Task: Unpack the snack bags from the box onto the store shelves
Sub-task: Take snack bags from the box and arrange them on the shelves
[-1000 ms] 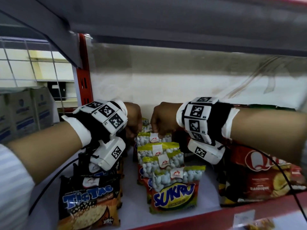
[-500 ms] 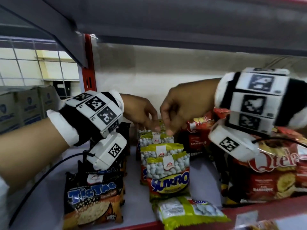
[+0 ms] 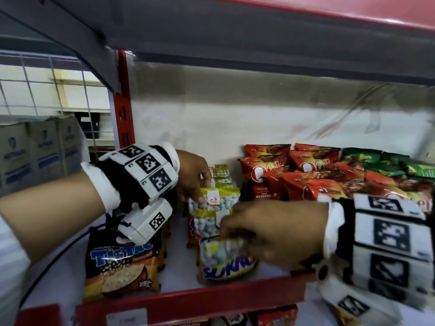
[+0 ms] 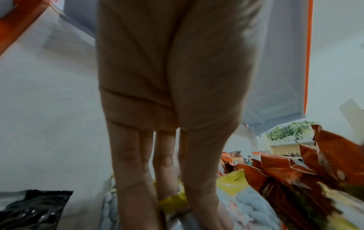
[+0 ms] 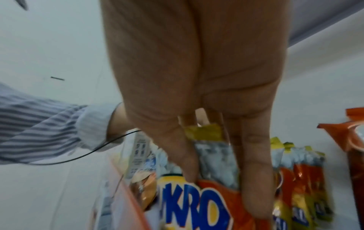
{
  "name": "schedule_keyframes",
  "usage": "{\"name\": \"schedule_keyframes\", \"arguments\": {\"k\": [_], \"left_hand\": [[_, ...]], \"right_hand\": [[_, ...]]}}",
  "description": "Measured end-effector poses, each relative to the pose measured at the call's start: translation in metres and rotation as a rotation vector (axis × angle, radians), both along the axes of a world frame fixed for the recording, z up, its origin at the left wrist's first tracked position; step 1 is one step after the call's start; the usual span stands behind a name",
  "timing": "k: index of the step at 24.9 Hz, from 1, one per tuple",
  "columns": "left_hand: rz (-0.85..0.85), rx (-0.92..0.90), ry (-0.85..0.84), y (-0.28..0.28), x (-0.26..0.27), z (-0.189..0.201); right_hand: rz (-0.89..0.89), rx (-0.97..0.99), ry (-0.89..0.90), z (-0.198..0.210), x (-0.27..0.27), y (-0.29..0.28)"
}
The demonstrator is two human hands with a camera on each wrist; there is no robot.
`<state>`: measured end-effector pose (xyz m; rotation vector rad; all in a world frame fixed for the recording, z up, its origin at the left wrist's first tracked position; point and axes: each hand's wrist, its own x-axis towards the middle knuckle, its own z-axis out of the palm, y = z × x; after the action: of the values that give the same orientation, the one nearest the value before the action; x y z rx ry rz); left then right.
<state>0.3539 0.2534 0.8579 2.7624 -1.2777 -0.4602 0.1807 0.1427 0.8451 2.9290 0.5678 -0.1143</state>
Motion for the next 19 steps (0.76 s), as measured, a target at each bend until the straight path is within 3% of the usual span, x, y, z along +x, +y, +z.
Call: {"name": "schedule_keyframes", "arguments": {"k": [2, 4, 9, 19], "left_hand": [[-0.027, -0.038, -0.135, 0.001, -0.006, 0.005], [-0.052, -0.093, -0.17, 0.004, -0.013, 0.015], [-0.101, 0.211, 0.036, 0.005, -0.031, 0.017], [0.002, 0.132, 0.06, 0.0, -0.03, 0.0]], "right_hand": [[-0.084, 0.026, -0.017, -0.002, 0.008, 0.0], [-0.191, -0.079, -0.026, 0.001, 0.024, -0.001], [-0.264, -0.168, 0.021, -0.007, 0.046, 0.004], [-0.262, -0.098, -0.01, -0.011, 0.046, 0.008]]}}
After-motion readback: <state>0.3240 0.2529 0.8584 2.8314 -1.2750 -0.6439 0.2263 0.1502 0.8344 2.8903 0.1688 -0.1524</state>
